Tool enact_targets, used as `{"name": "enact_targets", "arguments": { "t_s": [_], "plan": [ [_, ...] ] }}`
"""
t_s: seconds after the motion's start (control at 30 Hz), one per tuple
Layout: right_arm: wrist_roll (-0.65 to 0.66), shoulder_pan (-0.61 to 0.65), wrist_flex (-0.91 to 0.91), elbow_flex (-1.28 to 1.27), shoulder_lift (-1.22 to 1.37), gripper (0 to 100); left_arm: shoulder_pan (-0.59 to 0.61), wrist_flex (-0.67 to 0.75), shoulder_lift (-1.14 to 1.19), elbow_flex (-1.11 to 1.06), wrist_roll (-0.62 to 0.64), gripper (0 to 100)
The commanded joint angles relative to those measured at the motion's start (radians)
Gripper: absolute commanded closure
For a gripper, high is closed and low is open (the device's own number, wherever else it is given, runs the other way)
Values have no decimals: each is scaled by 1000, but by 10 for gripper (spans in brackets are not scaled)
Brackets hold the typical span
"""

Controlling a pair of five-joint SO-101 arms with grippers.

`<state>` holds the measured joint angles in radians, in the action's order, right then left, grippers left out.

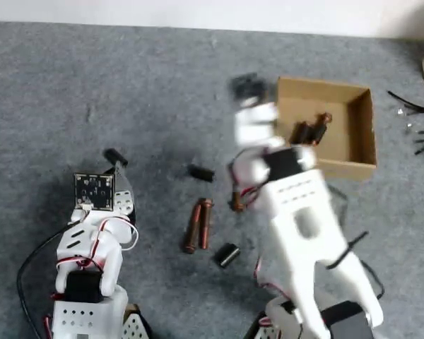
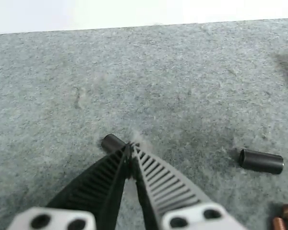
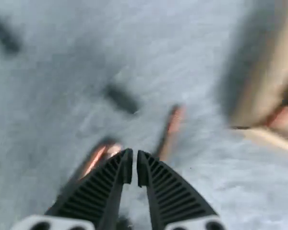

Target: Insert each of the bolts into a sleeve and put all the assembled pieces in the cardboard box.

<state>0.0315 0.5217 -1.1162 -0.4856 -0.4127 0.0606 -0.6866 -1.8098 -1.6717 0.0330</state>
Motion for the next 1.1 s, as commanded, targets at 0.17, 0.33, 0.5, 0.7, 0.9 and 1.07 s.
{"name": "enact_targets", "arguments": {
  "t_s": [0.17,0.33,0.5,0.7,0.9,1.07],
  "plan": [
    [12,125,513,-372,120,994,-10,23,-10,-2,-6,990],
    [12,128,539,-381,151,994,-10,23,-10,-2,-6,990],
    [6,130,536,-384,151,994,-8,23,-10,-1,-6,990],
    [11,165,535,-389,151,989,-8,23,-10,-1,-6,990],
    [11,163,533,-384,153,988,-8,23,-10,-1,-6,990],
    [12,120,533,-358,153,987,-8,23,-10,-1,-6,990]
  ]
}}
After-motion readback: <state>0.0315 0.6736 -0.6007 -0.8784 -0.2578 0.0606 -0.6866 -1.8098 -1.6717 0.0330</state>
